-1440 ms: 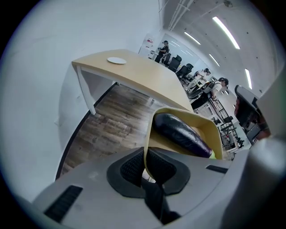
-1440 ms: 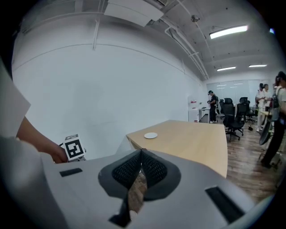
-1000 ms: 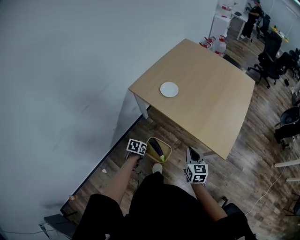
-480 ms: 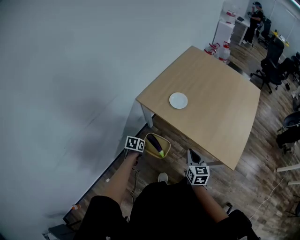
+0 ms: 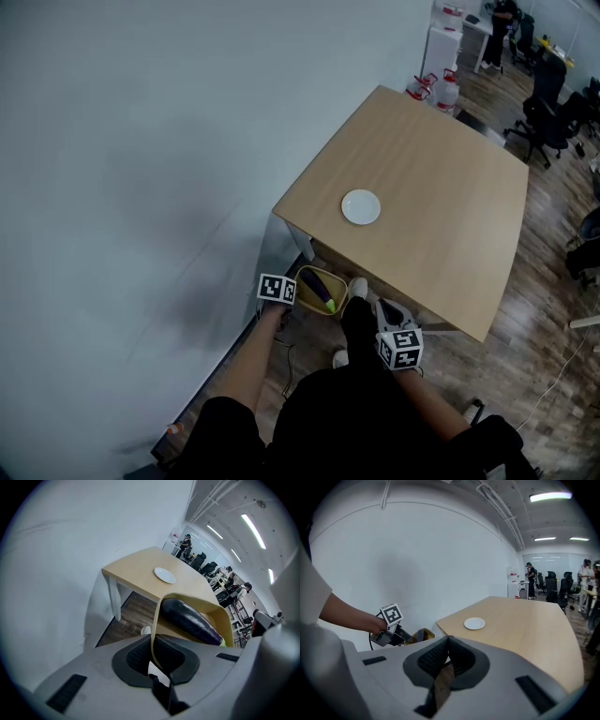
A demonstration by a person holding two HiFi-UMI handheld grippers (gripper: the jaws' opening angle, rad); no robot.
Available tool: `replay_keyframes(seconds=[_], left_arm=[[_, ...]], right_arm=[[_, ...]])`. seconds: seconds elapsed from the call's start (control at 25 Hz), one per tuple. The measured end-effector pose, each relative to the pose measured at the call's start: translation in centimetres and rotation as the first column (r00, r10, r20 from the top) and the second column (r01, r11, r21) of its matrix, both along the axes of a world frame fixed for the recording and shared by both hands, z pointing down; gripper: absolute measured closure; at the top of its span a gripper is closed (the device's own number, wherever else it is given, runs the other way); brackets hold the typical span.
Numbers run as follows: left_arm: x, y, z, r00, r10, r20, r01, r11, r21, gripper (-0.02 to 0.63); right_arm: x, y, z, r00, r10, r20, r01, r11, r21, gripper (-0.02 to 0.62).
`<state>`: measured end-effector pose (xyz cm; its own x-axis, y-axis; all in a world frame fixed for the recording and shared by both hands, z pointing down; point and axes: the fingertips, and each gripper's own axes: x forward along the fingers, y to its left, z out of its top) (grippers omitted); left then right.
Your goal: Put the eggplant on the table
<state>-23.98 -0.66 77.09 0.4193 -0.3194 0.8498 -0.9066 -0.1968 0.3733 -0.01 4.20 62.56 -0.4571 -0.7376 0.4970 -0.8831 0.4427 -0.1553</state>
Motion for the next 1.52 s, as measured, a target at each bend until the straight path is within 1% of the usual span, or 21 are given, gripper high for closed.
replay_keyframes(seconds=[0.24, 0.36, 0.48, 0.56, 0.72, 0.92, 1.12, 1.2, 1.32, 1.52], left_arm=[[-0.4, -6.2, 0.1, 1.0, 0.015, 0.018, -0.015, 1.0, -0.002, 0.586], [-0.5, -10.0, -0.2, 1.0, -0.006, 0.023, 0.006, 1.0, -0.003, 0.586], [-0.5, -14.3, -0.2, 0.999, -0.041, 0.006, 0.041, 0.999, -0.011, 0.586], [-0.4, -16.8, -0.1, 0.999, -0.047, 0.001, 0.047, 0.999, -0.018, 0.586], [-0.3, -21.3, 0.5, 0.999, -0.042, 0.014, 0.043, 0.998, -0.046, 0.586], [-0.5, -26.2, 1.4, 0.996, -0.091, 0.017, 0.092, 0.995, -0.05, 0.586], [0.1, -31.3, 2.5, 0.992, -0.125, 0.023, 0.126, 0.991, -0.048, 0.586], [0.2, -33.2, 3.0, 0.988, -0.154, 0.015, 0.154, 0.987, -0.049, 0.586], [1.0, -34.6, 2.6, 0.976, -0.219, -0.01, 0.218, 0.974, -0.062, 0.586], [0.6, -37.8, 3.6, 0.957, -0.291, 0.005, 0.291, 0.954, -0.068, 0.586]], right_arm=[[-1.7, -6.5, 0.1, 0.999, -0.029, 0.024, 0.029, 1.0, 0.011, 0.535], [-2.3, -10.6, 0.0, 0.999, -0.046, 0.024, 0.045, 0.999, 0.021, 0.535], [-2.9, -15.4, 0.4, 0.998, -0.056, 0.029, 0.056, 0.998, 0.015, 0.535], [-3.1, -18.4, 0.6, 0.998, -0.06, 0.026, 0.059, 0.998, 0.016, 0.535], [-3.1, -24.0, 1.8, 0.999, -0.045, 0.025, 0.045, 0.999, 0.003, 0.535], [-2.7, -29.0, 2.8, 0.999, -0.013, 0.052, 0.013, 1.0, -0.005, 0.535], [-1.8, -33.3, 4.4, 0.999, -0.009, 0.038, 0.01, 1.0, -0.025, 0.535], [-1.3, -34.4, 4.9, 0.999, 0.003, 0.038, -0.002, 1.0, -0.031, 0.535], [0.2, -34.8, 4.7, 0.999, 0.028, 0.035, -0.027, 0.999, -0.04, 0.535], [1.9, -36.0, 6.2, 0.996, 0.085, 0.029, -0.082, 0.993, -0.079, 0.535]])
